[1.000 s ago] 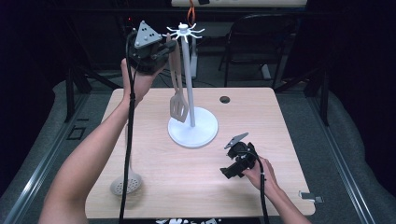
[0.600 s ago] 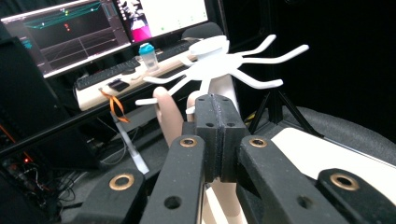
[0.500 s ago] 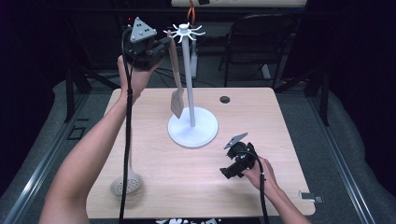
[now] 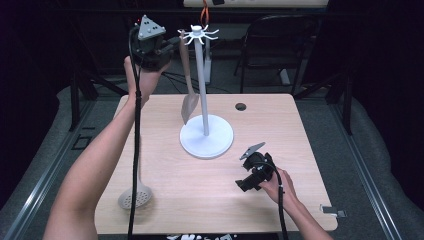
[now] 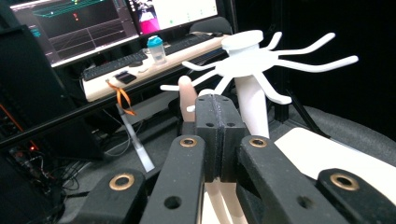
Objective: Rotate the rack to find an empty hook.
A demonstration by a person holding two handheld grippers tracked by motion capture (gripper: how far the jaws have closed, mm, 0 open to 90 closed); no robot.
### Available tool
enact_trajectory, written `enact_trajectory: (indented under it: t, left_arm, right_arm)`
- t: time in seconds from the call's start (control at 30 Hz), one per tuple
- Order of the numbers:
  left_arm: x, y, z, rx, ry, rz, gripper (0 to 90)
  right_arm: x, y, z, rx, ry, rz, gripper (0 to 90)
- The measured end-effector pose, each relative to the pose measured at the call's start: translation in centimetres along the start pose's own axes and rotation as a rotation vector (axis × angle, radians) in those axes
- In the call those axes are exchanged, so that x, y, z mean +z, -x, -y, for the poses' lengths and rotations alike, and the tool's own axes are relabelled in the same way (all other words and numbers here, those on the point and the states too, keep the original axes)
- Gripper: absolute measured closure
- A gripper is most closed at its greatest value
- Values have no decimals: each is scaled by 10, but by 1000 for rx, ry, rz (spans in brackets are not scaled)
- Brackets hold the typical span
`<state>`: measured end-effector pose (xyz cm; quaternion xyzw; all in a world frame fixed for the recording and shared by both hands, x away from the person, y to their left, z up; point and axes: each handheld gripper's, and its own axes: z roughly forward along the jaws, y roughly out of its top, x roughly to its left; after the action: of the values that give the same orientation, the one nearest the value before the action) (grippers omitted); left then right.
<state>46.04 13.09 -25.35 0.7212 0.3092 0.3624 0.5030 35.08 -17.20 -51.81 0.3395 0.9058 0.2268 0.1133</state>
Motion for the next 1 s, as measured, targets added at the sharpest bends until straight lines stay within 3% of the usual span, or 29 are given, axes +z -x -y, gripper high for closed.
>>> enact_trajectory:
  t: [0.5,0.63,0.83,1.0]
  left_arm:
    - [2,-2,-1,-6,-4,-9,900]
    - [-2,-4,1,-29,13,7,887]
    - [-12,-8,8,-47,25,24,773]
    - [-19,-10,20,-71,-22,39,591]
  right_arm:
    - [0,0,0,-4,1,-2,44]
    - [0,0,0,-6,1,-3,44]
    - [0,0,0,-10,-3,-1,44]
    - [-1,-1,0,-7,-6,-4,44]
